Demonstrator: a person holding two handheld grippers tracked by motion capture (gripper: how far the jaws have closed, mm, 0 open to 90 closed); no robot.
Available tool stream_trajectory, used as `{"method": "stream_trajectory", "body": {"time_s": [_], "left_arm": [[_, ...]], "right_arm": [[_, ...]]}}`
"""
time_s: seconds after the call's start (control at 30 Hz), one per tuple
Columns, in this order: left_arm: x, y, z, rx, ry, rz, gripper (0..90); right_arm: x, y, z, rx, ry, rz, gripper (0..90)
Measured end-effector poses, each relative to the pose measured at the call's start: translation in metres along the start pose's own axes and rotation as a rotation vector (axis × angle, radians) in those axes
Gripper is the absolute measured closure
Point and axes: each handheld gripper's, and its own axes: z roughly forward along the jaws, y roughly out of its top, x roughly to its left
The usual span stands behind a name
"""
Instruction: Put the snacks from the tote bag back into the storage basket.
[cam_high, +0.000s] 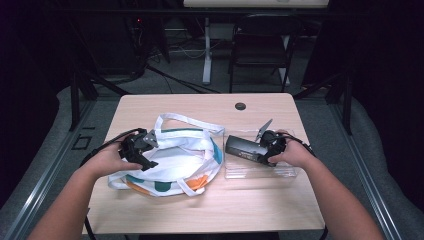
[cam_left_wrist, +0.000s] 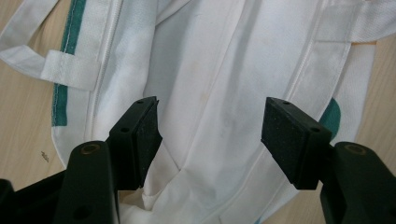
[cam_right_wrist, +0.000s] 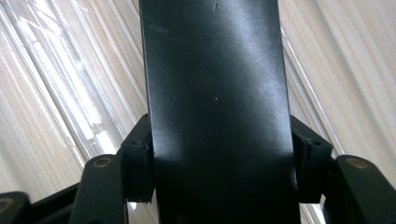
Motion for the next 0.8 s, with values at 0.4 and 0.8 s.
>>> {"method": "stream_trajectory", "body": {"time_s": [0.4,0.8], "left_arm": [[0.000,0.000,-0.002,-0.001,0.003,0.002,36.4],[0.000,0.003,0.001,-0.004,-0.002,-0.001,36.5]], "right_arm": [[0.000,0.001,-0.009,-0.054,-0.015,0.064,28.5],[-0.002,-0.005,-0.024,-0.082,-0.040,0.144,27.3]]}}
